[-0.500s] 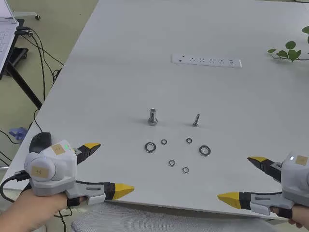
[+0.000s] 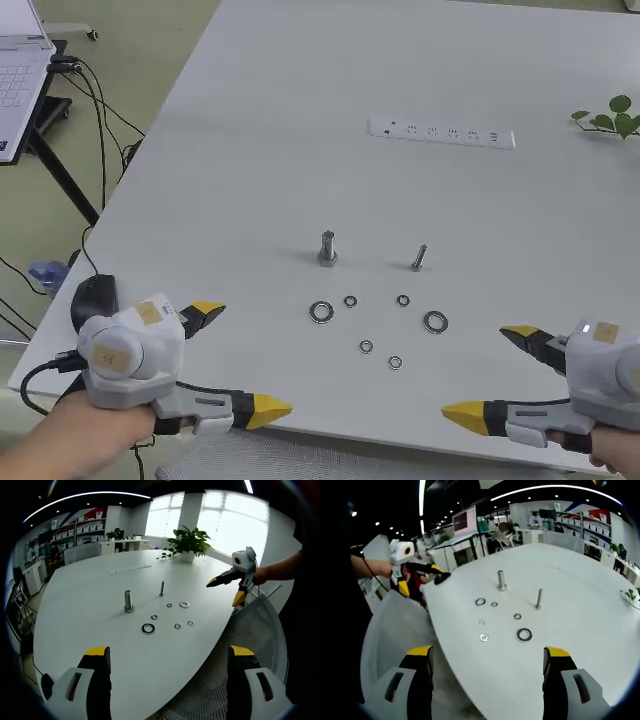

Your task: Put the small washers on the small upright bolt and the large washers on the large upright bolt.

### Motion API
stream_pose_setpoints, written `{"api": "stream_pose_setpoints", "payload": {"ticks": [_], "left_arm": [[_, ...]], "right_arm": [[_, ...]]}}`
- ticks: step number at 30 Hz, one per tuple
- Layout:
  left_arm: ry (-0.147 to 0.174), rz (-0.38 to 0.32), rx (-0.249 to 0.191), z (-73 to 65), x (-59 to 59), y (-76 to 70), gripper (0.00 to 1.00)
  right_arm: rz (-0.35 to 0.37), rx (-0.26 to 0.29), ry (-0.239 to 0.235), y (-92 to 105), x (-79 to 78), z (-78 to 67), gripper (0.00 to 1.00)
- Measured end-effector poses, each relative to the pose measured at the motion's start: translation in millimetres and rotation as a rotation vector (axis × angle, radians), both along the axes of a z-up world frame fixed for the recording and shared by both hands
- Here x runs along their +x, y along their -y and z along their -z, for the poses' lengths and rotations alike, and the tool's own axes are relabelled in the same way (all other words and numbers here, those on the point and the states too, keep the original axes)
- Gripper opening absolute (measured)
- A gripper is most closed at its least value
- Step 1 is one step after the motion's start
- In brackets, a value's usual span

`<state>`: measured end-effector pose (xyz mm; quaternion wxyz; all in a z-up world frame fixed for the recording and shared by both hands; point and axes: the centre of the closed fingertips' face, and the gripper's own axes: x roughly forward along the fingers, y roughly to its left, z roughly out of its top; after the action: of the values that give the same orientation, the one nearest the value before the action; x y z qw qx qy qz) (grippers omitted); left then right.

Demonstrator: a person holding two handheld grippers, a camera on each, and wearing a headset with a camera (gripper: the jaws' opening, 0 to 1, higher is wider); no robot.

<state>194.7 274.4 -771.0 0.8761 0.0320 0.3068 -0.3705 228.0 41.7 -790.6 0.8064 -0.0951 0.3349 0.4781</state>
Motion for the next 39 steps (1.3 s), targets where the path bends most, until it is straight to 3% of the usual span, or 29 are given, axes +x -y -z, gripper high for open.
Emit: {"api": "stream_pose_setpoints", "payload": {"ticks": [9,18,26,29,39], "left_arm": [[0.005,0.002,0.01,-1.9,0.4,-2.2,0.98],[0.0,0.004,0.013,0.1,-0.5,-3.4,0.97],[-0.001,0.003,0.007,1.0,-0.1,-2.2,0.96],[-0.002,0.003,0.006,2.3,-0.2,-1.7,0.96],[-0.003,0.007,-0.001,3.4,0.1,-1.9,0.95]], "right_arm": [[-0.024,-0.025,0.001,-14.2,12.3,-3.0,0.92],[-0.083,-0.03,0.015,-36.1,24.7,-13.0,0.9],[-0.144,-0.052,0.025,-53.1,32.6,-15.2,0.88],[-0.168,-0.077,0.007,-60.8,32.2,-14.3,0.86],[-0.24,-0.104,0.035,-83.8,43.7,-16.0,0.83]]}}
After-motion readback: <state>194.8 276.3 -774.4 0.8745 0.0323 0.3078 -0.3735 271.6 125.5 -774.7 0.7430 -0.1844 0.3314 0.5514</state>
